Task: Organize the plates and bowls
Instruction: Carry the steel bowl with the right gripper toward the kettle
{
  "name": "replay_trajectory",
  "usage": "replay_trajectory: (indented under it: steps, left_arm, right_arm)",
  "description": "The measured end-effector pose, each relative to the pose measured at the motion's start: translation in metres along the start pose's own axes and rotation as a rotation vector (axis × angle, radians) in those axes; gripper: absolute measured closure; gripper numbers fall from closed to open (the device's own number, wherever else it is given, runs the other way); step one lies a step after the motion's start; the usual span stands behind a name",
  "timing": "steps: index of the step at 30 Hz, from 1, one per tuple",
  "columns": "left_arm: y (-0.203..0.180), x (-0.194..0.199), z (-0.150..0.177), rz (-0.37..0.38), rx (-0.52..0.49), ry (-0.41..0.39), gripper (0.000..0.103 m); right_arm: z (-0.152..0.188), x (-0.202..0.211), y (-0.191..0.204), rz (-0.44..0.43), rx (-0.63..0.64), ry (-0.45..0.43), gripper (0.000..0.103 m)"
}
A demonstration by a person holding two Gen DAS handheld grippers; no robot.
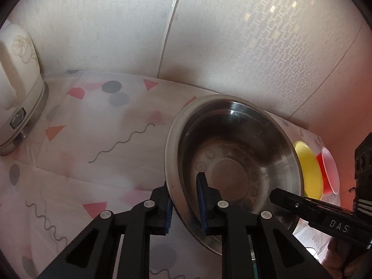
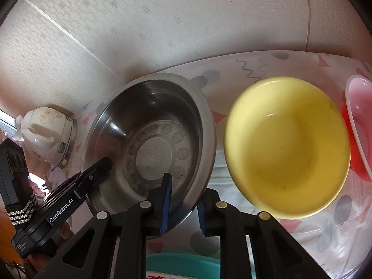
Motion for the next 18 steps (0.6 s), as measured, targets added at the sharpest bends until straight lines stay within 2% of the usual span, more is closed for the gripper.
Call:
replay_trajectory:
  steps: [4, 8, 18]
  left_arm:
    - [-0.001, 0.006, 0.006, 0.000, 0.012, 0.000, 0.085]
    - [0.004, 0.026, 0.017, -0.015, 0.032, -0.029, 0.084]
    - [0.038, 0.081, 0.063, -0.149, 0.080, -0.052, 0.082]
  right_arm:
    - [0.000, -0.005, 0.005, 0.013, 0.017, 0.004, 0.083]
    - [0.006, -0.001, 0.014, -0.009, 0.043, 0.011, 0.083]
    - [0.042, -0.007, 0.067, -0.073, 0.174, 0.079, 0.083]
Point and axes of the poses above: each gripper's, at about its wrist camera, not at the fingertips, and x roughly against the way its jaws point, y to its left, z to its underside, the point moved 1 cm from there along -x, roughly the way its jaws point, and after that the axes turned 1 degree about -x, right-handed, at the moved point
